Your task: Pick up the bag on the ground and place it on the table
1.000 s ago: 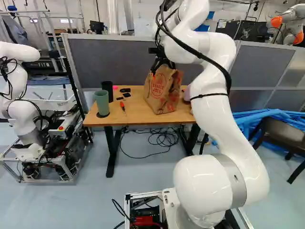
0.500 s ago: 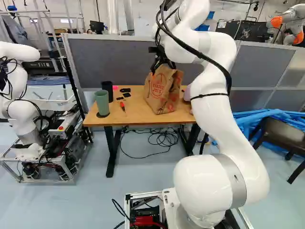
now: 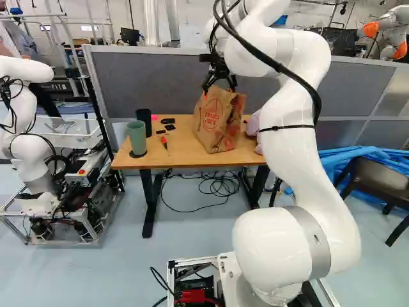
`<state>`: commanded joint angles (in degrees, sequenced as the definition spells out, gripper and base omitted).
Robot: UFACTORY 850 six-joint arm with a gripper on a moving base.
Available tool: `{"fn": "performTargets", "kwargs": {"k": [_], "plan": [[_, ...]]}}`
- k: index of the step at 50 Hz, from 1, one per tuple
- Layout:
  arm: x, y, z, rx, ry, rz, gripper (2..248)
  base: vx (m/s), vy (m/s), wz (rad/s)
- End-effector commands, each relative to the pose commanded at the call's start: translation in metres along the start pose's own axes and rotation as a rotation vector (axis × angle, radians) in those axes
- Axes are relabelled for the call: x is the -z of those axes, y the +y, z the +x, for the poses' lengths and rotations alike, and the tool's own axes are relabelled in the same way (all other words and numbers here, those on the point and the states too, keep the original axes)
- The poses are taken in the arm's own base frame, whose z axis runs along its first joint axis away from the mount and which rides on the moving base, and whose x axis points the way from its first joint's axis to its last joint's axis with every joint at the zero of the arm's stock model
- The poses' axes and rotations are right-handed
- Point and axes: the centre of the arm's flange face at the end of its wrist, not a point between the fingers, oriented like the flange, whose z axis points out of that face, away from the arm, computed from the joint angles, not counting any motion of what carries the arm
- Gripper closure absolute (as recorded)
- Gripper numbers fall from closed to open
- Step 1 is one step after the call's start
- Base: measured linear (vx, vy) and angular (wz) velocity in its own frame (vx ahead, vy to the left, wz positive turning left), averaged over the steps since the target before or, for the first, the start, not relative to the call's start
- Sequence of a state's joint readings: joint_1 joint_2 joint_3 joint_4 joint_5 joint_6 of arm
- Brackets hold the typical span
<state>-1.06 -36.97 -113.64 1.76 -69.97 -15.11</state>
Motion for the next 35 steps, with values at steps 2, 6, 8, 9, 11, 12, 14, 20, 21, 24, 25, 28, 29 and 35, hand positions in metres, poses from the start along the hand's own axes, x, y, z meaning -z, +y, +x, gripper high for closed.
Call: {"fn": "performTargets", "kwargs": {"k": [2, 6, 8, 9, 11, 12, 14, 20, 21, 24, 25, 28, 29, 35], "plan": [[0.003, -0.001, -0.002, 0.0, 0.003, -0.001, 3, 0.0, 0.0, 0.0], [0.01, -0.002, -0.007, 0.0, 0.008, -0.002, 3, 0.0, 0.0, 0.0], [0.014, -0.003, -0.009, 0.0, 0.01, -0.003, 3, 0.0, 0.0, 0.0], [0.015, -0.003, -0.01, 0.0, 0.011, -0.003, 3, 0.0, 0.0, 0.0], [0.019, -0.004, -0.013, 0.0, 0.013, -0.003, 3, 0.0, 0.0, 0.0], [0.02, -0.004, -0.014, 0.0, 0.015, -0.004, 3, 0.0, 0.0, 0.0], [0.024, -0.005, -0.017, 0.0, 0.017, -0.004, 3, 0.0, 0.0, 0.0], [0.034, -0.007, -0.024, 0.0, 0.024, -0.006, 3, 0.0, 0.0, 0.0], [0.036, -0.007, -0.026, 0.0, 0.025, -0.007, 3, 0.0, 0.0, 0.0], [0.041, -0.009, -0.03, 0.0, 0.029, -0.007, 3, 0.0, 0.0, 0.0], [0.043, -0.009, -0.031, 0.0, 0.03, -0.008, 3, 0.0, 0.0, 0.0], [0.048, -0.01, -0.035, 0.0, 0.034, -0.009, 3, 0.0, 0.0, 0.0], [0.049, -0.01, -0.036, 0.0, 0.035, -0.009, 3, 0.0, 0.0, 0.0], [0.06, -0.013, -0.044, 0.0, 0.043, -0.011, 3, 0.0, 0.0, 0.0]]}}
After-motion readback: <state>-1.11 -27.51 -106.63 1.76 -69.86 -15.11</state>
